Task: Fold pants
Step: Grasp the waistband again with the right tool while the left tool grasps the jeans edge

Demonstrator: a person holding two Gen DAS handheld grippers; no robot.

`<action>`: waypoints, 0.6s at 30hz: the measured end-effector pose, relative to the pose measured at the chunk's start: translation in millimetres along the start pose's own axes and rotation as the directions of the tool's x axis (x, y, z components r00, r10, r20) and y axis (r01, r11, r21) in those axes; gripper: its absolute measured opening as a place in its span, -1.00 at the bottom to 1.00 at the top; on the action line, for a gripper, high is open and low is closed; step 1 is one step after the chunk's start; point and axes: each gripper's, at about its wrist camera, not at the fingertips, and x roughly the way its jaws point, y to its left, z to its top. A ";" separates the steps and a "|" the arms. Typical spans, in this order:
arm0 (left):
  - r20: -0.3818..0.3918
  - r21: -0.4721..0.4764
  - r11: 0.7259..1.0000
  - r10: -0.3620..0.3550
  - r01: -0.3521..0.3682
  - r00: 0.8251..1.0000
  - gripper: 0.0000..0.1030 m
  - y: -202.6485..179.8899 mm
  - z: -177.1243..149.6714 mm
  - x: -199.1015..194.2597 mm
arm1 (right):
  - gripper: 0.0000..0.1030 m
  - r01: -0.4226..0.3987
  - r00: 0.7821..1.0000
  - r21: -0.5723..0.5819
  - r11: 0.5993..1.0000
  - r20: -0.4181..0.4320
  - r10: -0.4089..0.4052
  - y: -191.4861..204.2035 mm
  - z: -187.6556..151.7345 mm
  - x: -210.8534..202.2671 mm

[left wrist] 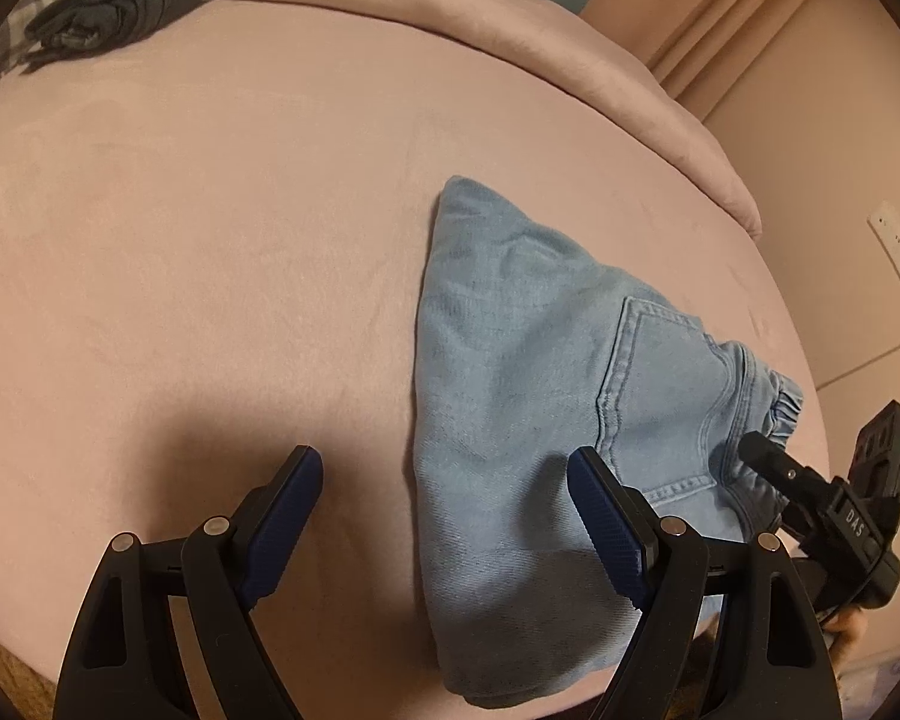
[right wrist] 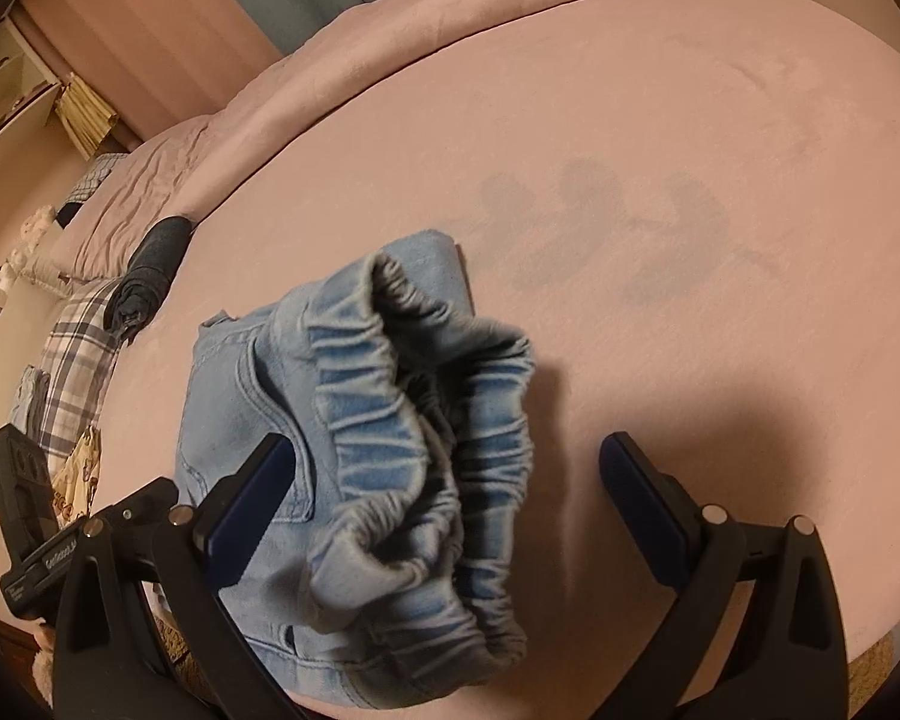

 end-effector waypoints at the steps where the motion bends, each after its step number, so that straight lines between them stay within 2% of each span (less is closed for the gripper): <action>1: -0.001 0.001 1.000 -0.003 0.003 1.000 0.62 0.3 -0.5 0.9 | 0.99 -0.001 1.000 -0.006 1.000 -0.001 0.001 1.0 -0.2 0.9; 6: 0.006 0.013 1.000 -0.003 0.003 1.000 0.62 1.0 -2.9 2.0 | 0.99 -0.032 0.999 -0.019 0.999 -0.007 0.032 3.7 -3.8 5.2; 10: -0.007 0.021 0.999 -0.044 0.045 0.999 0.62 -0.2 -2.1 4.1 | 0.99 -0.083 0.996 -0.040 0.996 -0.025 0.082 11.4 -5.6 11.2; 14: -0.027 0.048 0.997 -0.053 0.054 0.998 0.62 -6.0 3.0 10.2 | 0.99 -0.107 0.994 -0.063 0.992 -0.034 0.105 19.2 -7.9 19.7; 18: -0.043 0.069 0.992 -0.102 0.104 0.994 0.62 -7.3 9.1 17.7 | 0.96 -0.146 0.989 -0.070 0.987 -0.043 0.143 23.4 -6.5 24.8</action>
